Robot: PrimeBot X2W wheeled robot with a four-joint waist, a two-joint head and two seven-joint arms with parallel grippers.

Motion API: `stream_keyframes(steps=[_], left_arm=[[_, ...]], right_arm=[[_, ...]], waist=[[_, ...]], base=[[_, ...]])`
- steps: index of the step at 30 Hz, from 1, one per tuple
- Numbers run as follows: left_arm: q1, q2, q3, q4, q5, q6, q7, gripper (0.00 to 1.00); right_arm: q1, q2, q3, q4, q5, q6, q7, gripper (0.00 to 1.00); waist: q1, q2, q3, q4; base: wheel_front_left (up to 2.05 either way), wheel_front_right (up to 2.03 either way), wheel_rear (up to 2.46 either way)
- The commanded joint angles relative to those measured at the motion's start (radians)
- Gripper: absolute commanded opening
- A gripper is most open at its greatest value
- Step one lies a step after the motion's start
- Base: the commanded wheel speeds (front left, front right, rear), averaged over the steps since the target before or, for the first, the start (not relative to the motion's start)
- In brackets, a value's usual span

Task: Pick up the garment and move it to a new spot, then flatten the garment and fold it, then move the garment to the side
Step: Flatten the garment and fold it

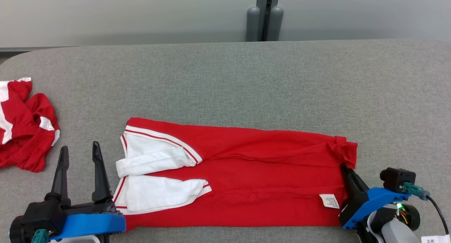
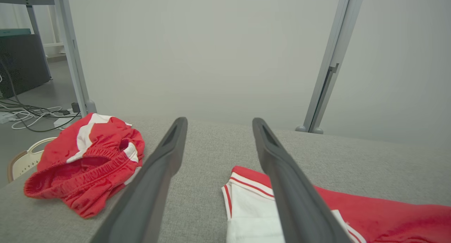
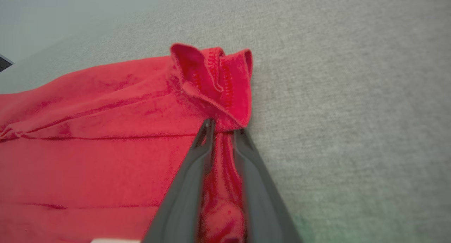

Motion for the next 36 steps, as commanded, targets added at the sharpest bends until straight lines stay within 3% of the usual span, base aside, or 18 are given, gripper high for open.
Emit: stream_keyframes(steps=[1, 11, 21, 25, 36], left_arm=[[0.008, -0.005, 0.011, 0.003, 0.010, -0.009, -0.004, 1.00], [-0.009, -0.036, 0.053, 0.013, 0.049, -0.049, -0.004, 1.00], [-0.010, -0.048, 0.072, 0.017, 0.068, -0.068, -0.004, 1.00], [-0.008, -0.050, 0.077, 0.018, 0.073, -0.073, -0.004, 1.00], [-0.007, -0.052, 0.080, 0.030, 0.074, -0.082, -0.004, 1.00]], right_arm=[[0.023, 0.010, 0.007, 0.013, 0.011, 0.000, 0.004, 0.00], [-0.021, -0.026, -0.009, -0.002, 0.054, 0.000, -0.063, 0.00], [-0.016, -0.194, -0.124, 0.013, 0.079, 0.000, -0.070, 0.00], [-0.008, -0.232, -0.150, 0.002, 0.081, 0.000, -0.066, 0.00], [0.045, -0.158, -0.099, -0.149, 0.045, 0.000, -0.053, 0.00]], waist=[[0.0000, -0.0001, 0.000, -0.002], [0.0000, -0.0001, 0.005, -0.010], [0.0000, -0.0001, -0.005, -0.021], [0.0000, -0.0001, -0.008, -0.026], [0.0000, -0.0001, -0.016, -0.034]], base=[[0.00, 0.00, 0.00], [0.00, 0.00, 0.00], [0.00, 0.00, 0.00], [0.00, 0.00, 0.00], [0.00, 0.00, 0.00]])
